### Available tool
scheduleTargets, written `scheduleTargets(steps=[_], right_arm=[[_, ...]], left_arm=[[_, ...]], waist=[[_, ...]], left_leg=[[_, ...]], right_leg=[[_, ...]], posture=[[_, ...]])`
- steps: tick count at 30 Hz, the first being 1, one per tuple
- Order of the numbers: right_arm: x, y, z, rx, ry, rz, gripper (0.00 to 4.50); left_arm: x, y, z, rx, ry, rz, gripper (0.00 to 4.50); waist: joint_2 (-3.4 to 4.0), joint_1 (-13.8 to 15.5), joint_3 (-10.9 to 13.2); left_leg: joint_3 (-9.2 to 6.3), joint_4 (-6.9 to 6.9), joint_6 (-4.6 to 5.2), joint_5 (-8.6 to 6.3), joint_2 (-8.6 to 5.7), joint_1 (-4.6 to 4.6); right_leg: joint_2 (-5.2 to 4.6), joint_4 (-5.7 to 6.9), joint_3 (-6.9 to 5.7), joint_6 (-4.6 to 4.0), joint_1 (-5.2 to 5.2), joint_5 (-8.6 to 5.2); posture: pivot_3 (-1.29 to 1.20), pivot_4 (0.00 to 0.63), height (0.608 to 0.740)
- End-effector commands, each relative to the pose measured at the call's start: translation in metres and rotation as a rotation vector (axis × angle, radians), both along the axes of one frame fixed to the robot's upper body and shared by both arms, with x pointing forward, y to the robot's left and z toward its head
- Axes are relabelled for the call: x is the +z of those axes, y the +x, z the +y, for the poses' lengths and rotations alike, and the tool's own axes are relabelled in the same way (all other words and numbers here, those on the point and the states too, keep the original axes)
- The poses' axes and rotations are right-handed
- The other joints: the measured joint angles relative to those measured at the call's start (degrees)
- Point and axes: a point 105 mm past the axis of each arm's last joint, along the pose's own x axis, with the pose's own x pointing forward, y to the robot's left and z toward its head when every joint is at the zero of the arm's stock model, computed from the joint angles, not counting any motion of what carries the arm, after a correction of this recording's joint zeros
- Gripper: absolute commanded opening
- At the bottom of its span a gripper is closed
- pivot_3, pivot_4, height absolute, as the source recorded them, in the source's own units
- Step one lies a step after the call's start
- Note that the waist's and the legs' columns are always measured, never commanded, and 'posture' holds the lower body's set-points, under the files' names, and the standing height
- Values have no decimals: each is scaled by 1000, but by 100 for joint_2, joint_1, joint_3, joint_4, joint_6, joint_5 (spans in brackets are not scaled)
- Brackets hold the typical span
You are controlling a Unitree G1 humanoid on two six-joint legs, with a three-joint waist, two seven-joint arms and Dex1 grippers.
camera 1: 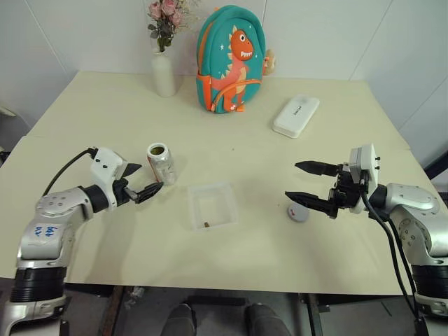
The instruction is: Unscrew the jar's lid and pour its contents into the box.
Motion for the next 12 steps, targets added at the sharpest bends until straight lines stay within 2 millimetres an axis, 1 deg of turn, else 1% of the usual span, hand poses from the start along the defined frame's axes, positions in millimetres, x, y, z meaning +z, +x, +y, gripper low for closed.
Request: scheduleTargets(steps=[1,2,3,5,7,9,12], right_arm=[[13,-6,-7,9,-17,-37,4500],[16,-9,-9,23,-28,-39,4500],[20,-12,-12,37,-40,-41,4500],[23,-9,-20,35,-73,-51,4500],[26,-4,-25,28,-97,-72,4500],[32,0,-25,18,-82,-90,4500],[31,0,-25,14,-77,-89,4500]], left_arm=[[21,-20,13,-76,28,-49,4491],[34,-34,17,-165,-19,-96,4491],[42,-49,20,-267,-61,-130,4491],[40,-61,27,-336,-80,-138,4491],[37,-57,30,-342,-52,-156,4491],[37,-55,34,-350,-54,-184,4491],[40,-60,38,-354,-60,-229,4491]], waist=[[0,-14,0],[0,-25,0],[0,-51,1],[0,-52,0],[4,-59,-1],[4,-76,-1],[1,-90,0]], left_leg=[[1,-2,0,0,0,0],[7,-10,0,0,0,-2],[10,-18,-1,0,1,-3],[18,-34,-2,0,2,-4],[17,-36,-3,-1,2,2],[18,-35,-3,-1,2,6],[18,-33,-3,-1,2,2]], right_leg=[[0,-1,0,-2,-1,-1],[-2,-3,1,-5,-9,-3],[-4,-4,1,-8,-11,-5],[-10,-7,-5,-23,-20,-13],[-10,-7,-7,-30,-20,-18],[-10,-7,-6,-31,-15,-19],[-11,-8,-6,-30,-16,-18]], posture=[[0,150,740],[0,150,740],[0,150,740],[0,150,740],[0,150,740],[0,150,740],[0,150,740]])
